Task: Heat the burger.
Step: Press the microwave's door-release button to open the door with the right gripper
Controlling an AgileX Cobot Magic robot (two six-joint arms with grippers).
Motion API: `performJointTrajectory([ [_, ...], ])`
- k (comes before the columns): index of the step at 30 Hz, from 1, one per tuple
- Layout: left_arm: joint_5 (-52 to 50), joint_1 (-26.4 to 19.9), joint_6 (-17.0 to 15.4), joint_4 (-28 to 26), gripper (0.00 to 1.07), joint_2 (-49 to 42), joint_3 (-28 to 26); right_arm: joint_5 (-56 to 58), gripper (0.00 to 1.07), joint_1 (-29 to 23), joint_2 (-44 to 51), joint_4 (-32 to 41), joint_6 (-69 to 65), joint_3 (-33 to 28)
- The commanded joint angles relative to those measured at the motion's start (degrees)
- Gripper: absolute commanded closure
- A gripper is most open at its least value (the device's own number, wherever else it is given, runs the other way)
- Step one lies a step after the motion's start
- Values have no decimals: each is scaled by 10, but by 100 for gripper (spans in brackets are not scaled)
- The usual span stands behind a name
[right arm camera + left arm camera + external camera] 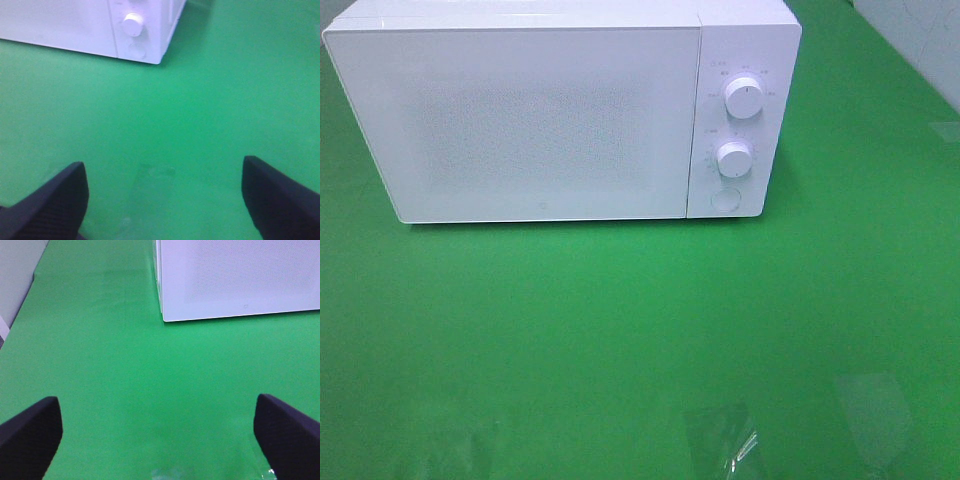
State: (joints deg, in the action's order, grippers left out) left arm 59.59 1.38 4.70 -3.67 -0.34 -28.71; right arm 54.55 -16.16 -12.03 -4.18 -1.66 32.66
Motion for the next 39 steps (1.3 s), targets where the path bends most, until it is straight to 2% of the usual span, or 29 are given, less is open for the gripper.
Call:
performJointTrajectory([
  [1,-3,-1,1,-3,10,-10,2,11,25,34,30,-3,5,2],
  [5,-3,-1,1,-3,10,-10,2,13,25,76,93,6,-10,1],
  [12,-3,-1,1,-3,10,-10,2,28,25,105,137,13,-14,-22],
  [39,-3,-1,1,-3,10,-10,2,29,25,105,136,22,-10,-36],
])
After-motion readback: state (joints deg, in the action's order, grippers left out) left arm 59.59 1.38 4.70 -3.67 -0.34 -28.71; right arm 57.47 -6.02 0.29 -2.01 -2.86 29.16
